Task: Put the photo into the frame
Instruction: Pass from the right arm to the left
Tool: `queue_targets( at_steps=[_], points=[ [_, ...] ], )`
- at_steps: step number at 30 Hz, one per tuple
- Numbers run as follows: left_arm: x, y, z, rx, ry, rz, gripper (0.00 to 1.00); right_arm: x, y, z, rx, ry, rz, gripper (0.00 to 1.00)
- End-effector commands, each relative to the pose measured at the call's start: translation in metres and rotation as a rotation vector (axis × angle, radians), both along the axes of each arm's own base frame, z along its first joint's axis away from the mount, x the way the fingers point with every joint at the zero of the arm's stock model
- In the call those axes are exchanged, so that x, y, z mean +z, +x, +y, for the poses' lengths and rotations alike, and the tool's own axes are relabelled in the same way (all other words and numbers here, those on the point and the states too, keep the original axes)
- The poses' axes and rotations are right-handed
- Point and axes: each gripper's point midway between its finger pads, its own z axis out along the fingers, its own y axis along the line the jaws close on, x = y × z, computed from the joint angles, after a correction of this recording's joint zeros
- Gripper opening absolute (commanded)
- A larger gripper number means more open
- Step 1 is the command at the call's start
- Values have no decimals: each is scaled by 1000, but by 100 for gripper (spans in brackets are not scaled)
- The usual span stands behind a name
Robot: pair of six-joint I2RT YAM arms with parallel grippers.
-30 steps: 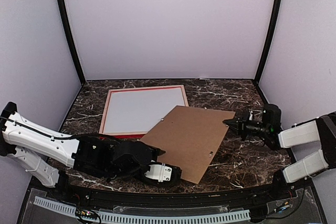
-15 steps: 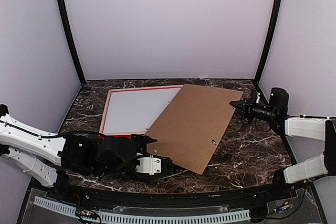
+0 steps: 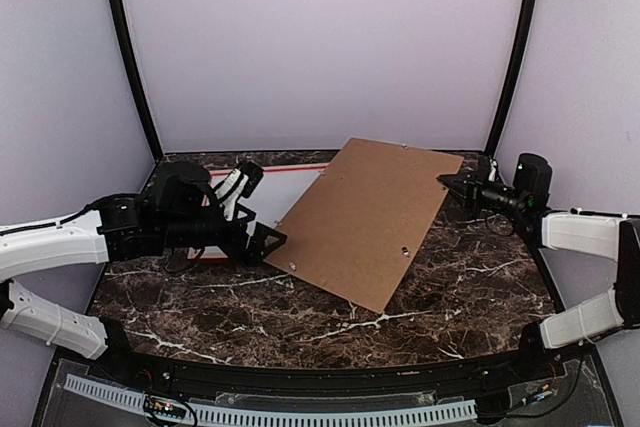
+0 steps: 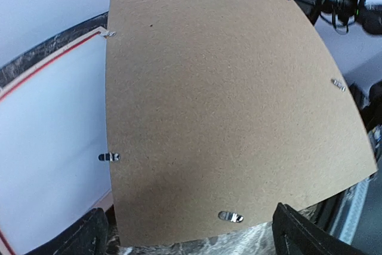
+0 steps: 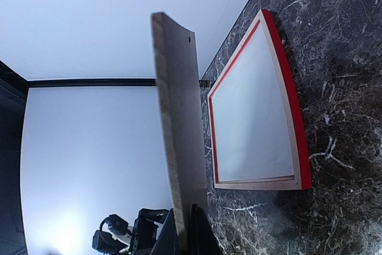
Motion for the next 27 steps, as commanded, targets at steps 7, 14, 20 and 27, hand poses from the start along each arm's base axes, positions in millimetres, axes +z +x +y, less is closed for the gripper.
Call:
queue_targets(
  at_steps=[7,14,20,27],
  points=[
    [-19,8,25,278,-615,645,97,54,15,-8,-78,103,-170,0],
    [-8,26,12,280,-809,680,97,55,18,-7,-115,117,-179,0],
    [-1,46,-4,266,-914,697,92,53,19,5,-135,146,-185,0],
    [-6,61,-22,258,-967,733,87,51,23,16,-149,195,-189,0]
  ],
)
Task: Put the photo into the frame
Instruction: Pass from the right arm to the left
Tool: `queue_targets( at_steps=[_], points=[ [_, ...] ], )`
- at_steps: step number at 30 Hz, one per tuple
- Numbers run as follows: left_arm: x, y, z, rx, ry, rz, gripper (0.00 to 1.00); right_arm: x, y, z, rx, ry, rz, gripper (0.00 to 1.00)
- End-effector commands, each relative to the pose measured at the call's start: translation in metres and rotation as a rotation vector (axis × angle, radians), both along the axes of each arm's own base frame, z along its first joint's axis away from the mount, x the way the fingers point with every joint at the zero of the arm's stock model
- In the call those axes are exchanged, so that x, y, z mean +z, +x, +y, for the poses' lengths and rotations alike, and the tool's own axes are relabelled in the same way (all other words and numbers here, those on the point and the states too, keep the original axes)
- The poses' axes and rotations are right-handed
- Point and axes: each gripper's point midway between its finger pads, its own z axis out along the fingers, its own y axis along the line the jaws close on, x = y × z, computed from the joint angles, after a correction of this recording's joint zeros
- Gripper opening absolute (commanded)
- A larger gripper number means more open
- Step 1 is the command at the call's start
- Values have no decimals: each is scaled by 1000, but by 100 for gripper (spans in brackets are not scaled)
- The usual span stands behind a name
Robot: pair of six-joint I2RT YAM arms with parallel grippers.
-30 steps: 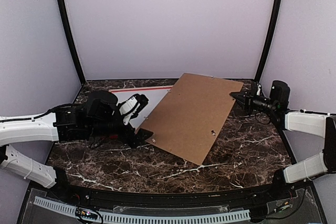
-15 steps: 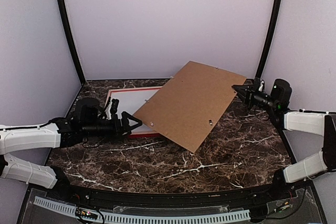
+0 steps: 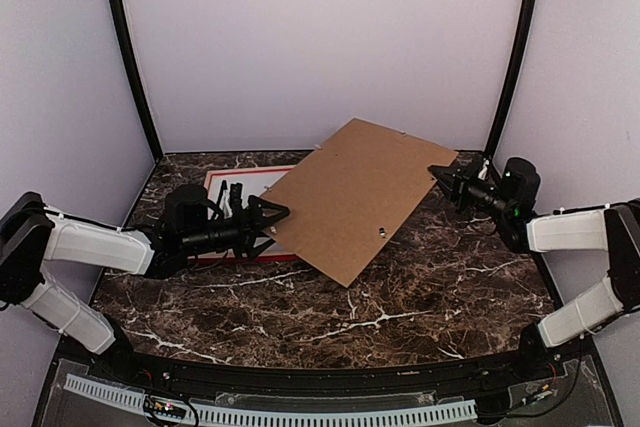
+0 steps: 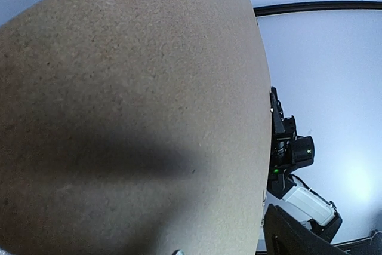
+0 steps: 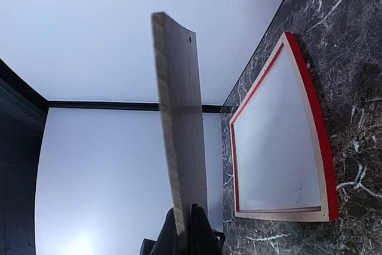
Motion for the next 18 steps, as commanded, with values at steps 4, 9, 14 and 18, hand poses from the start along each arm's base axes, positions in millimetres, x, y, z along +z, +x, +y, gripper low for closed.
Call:
queue_targets(
  at_steps=[4,9,14,18],
  points=[
    [41,11,-20,0,-184,-69,81,34,3,1,-58,97,-131,0],
    [42,5,-31,-8,-214,-78,74,26,3,-2,-100,104,-121,0],
    [41,3,-37,-13,-235,-77,61,22,3,-2,-119,111,-116,0],
    [43,4,-38,-14,-250,-88,49,21,2,-2,-135,108,-118,0]
  ],
)
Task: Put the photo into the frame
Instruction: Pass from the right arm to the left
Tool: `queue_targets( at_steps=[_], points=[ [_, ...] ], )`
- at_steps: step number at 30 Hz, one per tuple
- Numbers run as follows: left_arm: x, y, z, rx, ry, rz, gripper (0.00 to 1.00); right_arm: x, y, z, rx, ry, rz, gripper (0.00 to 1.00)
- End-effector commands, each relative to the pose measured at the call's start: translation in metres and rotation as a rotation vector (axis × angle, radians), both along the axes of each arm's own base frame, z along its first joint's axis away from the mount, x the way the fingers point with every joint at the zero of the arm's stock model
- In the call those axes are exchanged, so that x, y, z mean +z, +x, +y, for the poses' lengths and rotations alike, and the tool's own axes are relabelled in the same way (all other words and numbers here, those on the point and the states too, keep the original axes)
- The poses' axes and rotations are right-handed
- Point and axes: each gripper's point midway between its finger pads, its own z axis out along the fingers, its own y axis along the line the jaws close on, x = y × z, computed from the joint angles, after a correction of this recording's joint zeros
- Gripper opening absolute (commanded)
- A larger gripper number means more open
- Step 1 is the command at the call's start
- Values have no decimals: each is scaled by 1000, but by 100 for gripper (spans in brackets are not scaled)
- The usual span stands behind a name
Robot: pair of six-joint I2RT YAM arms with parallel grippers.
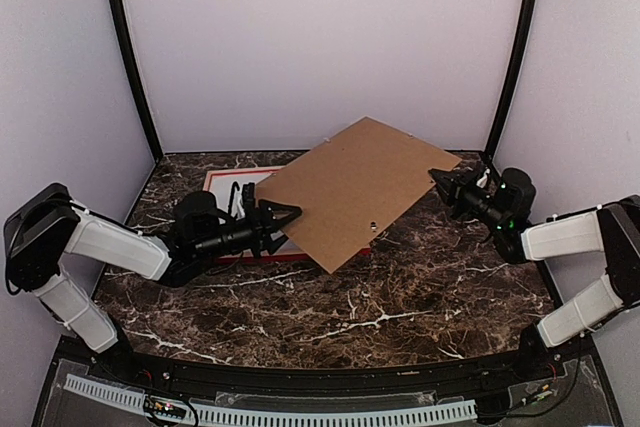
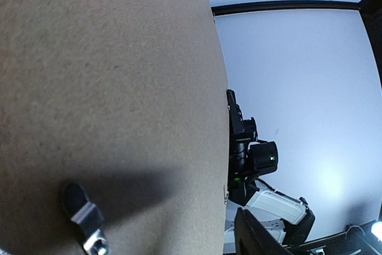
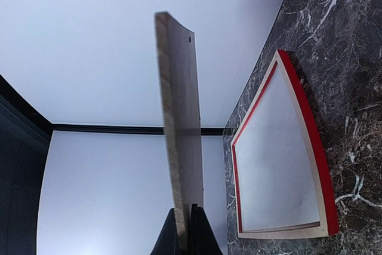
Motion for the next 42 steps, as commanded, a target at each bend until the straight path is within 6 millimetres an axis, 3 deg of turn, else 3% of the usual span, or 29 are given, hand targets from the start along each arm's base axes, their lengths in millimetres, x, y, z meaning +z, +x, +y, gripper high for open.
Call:
queue_targets(
  at_steps=[1,6,9,18,21,26,31,39,42],
  points=[
    [26,3,-4,5,-75,-68,42,34,-2,-1,-30,60,-127,0],
    [25,5,-6,4,-91,-75,11,32,-5,3,-23,50,-130,0],
    [25,6,-4,4,-95,-78,1,29,-7,5,-13,37,-128,2],
    [43,14,17,-65,1,-135,0,7,-18,6,29,-101,-78,63],
    [57,13,31,-110,36,-172,0,-3,-21,0,36,-186,-51,73],
    [70,24,65,-151,103,-211,0,-26,-23,-16,47,-393,12,79],
    [84,19,83,-258,90,-246,0,-36,-23,-26,70,-588,0,81],
    [100,22,106,-372,118,-316,0,-48,-8,7,291,-633,-71,82],
    [92,24,117,-404,140,-265,0,-60,-1,16,347,-622,-66,82]
  ],
)
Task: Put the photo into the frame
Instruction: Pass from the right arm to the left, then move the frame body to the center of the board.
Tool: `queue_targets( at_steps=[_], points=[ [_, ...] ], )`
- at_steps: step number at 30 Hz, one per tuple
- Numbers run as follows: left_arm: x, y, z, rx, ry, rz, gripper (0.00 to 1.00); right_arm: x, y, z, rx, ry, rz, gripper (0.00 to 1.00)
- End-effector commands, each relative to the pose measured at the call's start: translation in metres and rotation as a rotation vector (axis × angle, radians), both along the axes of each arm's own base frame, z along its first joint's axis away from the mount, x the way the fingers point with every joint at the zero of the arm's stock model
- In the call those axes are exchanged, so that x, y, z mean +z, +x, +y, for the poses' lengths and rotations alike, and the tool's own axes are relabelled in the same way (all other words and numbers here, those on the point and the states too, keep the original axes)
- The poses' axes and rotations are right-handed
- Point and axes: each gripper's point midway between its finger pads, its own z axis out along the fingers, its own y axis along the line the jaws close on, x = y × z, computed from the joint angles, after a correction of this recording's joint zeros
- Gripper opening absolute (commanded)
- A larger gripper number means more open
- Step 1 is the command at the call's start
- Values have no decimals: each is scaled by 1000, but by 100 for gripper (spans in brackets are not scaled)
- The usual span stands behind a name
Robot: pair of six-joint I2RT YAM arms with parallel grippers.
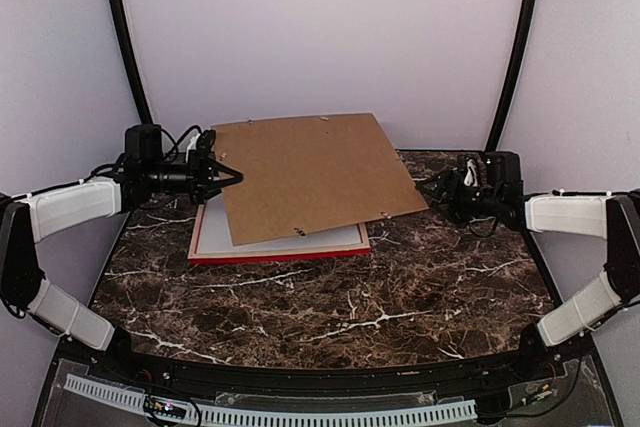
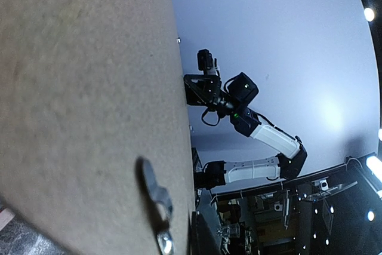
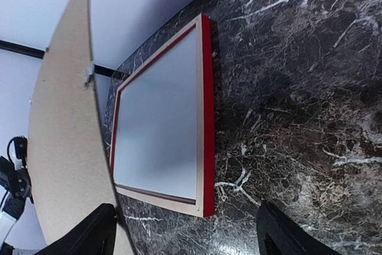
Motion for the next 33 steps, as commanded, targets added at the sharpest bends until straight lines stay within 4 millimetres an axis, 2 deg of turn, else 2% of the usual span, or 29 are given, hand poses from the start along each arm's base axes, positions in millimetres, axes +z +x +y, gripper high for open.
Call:
queue_targets(
  at_steps=[1,9,13,18,22,28,33],
  points=[
    [23,-10,13,-131,13,-119,0,-4,4,19,140,2,-26,82],
    [14,4,37,-90,98,-122,0,-2,20,33,207,29,-47,81],
    [15,12,54,-44,151,-138,0,-13,32,39,201,0,-21,79],
    [29,17,83,47,193,-167,0,-40,52,54,190,-131,31,75],
    [41,20,109,139,209,-176,0,-52,62,71,215,-169,38,72],
    [63,23,125,234,216,-201,0,-75,65,109,282,-300,46,71],
    [87,25,127,255,184,-234,0,-91,66,127,304,-399,48,71]
  ],
)
